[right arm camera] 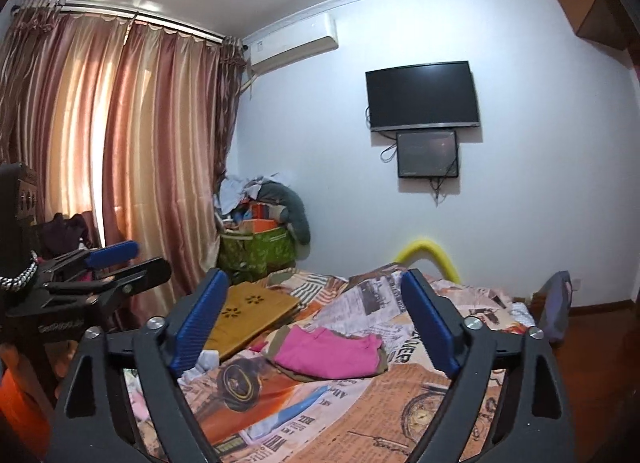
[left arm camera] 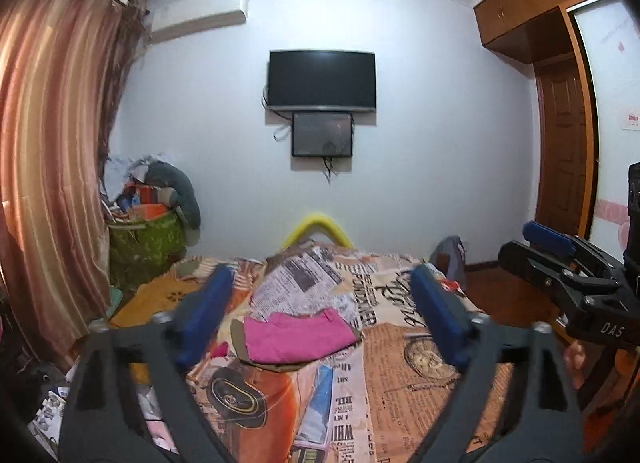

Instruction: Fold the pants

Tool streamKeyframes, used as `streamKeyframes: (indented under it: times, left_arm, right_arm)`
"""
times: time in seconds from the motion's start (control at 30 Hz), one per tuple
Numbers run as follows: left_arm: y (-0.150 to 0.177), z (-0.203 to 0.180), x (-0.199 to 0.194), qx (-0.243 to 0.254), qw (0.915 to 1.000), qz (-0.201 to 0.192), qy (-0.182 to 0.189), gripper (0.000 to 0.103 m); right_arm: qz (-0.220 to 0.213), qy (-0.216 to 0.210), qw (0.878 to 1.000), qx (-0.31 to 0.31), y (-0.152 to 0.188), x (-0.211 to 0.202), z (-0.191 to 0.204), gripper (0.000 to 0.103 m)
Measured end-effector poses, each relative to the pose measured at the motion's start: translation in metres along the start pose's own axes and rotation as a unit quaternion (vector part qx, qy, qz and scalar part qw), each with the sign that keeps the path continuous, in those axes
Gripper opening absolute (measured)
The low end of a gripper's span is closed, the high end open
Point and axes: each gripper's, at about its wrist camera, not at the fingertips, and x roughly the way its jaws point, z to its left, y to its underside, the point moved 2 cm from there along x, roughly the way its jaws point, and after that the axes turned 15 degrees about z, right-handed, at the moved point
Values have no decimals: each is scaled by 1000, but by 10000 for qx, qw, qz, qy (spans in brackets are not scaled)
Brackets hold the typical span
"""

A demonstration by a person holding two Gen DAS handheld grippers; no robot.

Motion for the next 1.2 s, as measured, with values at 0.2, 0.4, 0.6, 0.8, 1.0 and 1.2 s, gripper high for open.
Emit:
streamKeyframes:
  times: [0.2,0.4,0.6,0.8,1.0,1.2]
  left_arm:
    - [2,3,-1,-77,9999,-24,75,103]
    - [9,4,-2,-135,9999,15,12,103]
    - [10,3,-3,-194,9998,56,41,103]
    - [11,3,-3,-188,9998,65,34,103]
    - [12,3,-4,-161,9999,57,22,103]
    - [12,3,-3,-165,9998,56,17,103]
  right_arm:
    - [-48,78,10000,24,8,-12,5,103]
    - [-14,71,10000,15,12,-17,8,103]
    - [-36,68,10000,19,12,-20,8,103]
    - [-27,62,10000,27,14,-20,8,103]
    - [-4,62,10000,23,11,-23,8,103]
    - [16,51,10000,55,13,-23,9,103]
